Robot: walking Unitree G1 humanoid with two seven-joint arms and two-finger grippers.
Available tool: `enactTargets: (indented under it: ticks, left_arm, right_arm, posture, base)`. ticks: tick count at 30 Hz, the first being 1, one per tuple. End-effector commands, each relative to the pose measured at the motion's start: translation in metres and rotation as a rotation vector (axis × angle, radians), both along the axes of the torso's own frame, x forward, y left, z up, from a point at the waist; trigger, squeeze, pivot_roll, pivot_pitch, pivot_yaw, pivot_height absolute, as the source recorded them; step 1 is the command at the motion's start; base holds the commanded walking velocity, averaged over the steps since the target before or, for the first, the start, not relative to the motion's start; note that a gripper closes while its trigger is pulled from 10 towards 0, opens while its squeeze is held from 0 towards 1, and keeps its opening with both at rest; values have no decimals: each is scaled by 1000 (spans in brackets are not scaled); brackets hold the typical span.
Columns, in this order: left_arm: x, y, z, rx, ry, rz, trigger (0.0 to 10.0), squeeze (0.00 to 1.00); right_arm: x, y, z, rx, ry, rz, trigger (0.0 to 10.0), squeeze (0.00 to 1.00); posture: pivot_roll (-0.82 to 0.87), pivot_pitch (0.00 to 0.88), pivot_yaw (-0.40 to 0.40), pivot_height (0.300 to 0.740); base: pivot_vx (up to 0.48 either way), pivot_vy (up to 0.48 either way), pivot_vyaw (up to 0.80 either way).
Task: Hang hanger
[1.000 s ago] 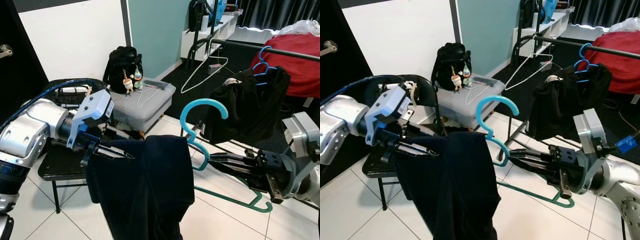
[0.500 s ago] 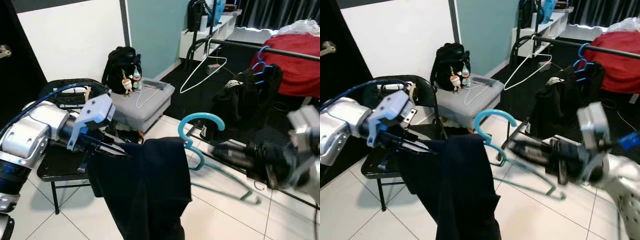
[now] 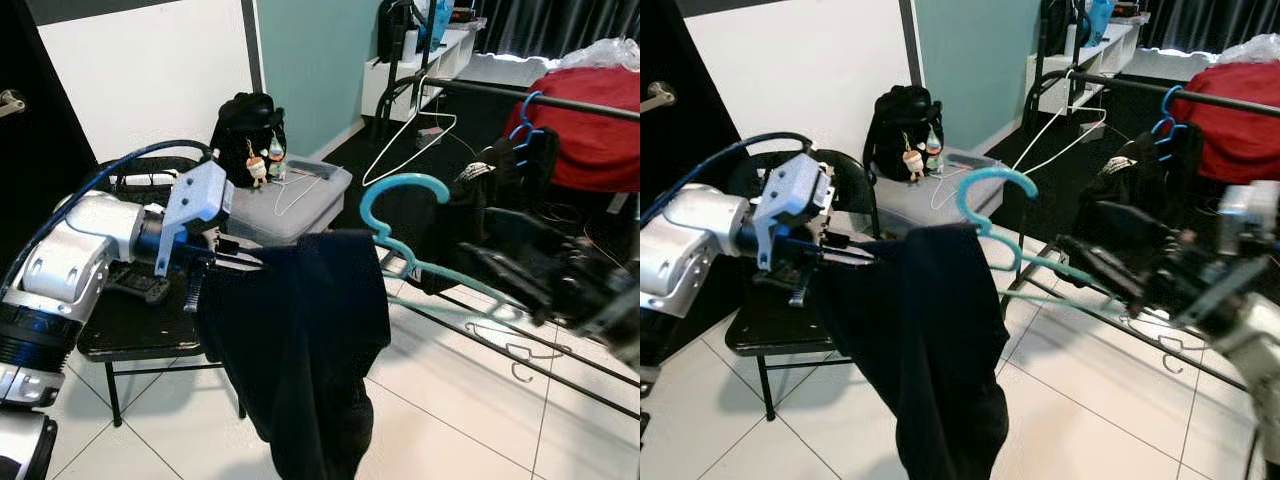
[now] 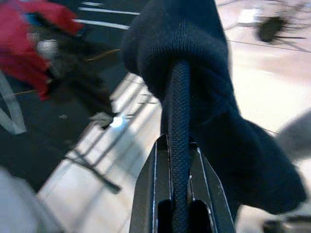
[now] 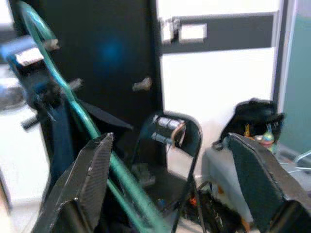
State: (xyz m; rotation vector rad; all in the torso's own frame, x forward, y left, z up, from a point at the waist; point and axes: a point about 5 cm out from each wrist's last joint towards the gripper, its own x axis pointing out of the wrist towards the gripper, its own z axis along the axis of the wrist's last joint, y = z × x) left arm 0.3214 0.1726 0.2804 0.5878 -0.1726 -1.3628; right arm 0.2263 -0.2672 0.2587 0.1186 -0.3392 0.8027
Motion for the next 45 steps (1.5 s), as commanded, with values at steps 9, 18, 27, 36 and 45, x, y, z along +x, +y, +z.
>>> enactTargets:
  ticks: [9, 18, 27, 36, 45]
  left_arm:
    - [16, 14, 36, -175, -146, 135, 0, 0]
    - [15, 10, 52, -259, -168, 76, 0, 0]
    - [10, 2, 61, -322, -183, 7, 0, 0]
    - [6, -8, 75, -428, -201, -45, 0, 0]
    - [2, -18, 75, -450, -188, -87, 0, 0]
  right_arm:
    - [-40, 25, -19, 134, 37, 188, 10000, 1000]
    - [-32, 29, -66, 165, 196, 75, 10000, 0]
    - [-20, 24, -91, 80, 317, -69, 10000, 0]
    - [-17, 47, -102, 7, 350, -6, 10000, 0]
    - [-16, 67, -80, 57, 260, 149, 10000, 0]
  posture:
    - [-209, 0, 58, 740]
    - [-200, 0, 64, 740]
    - [-203, 0, 72, 740]
    - [-206, 0, 80, 740]
    - [-207, 0, 79, 740]
  base:
    - [0, 0, 0]
    - [0, 0, 0]
    - [0, 0, 0]
    - [0, 0, 0]
    - [0, 0, 0]
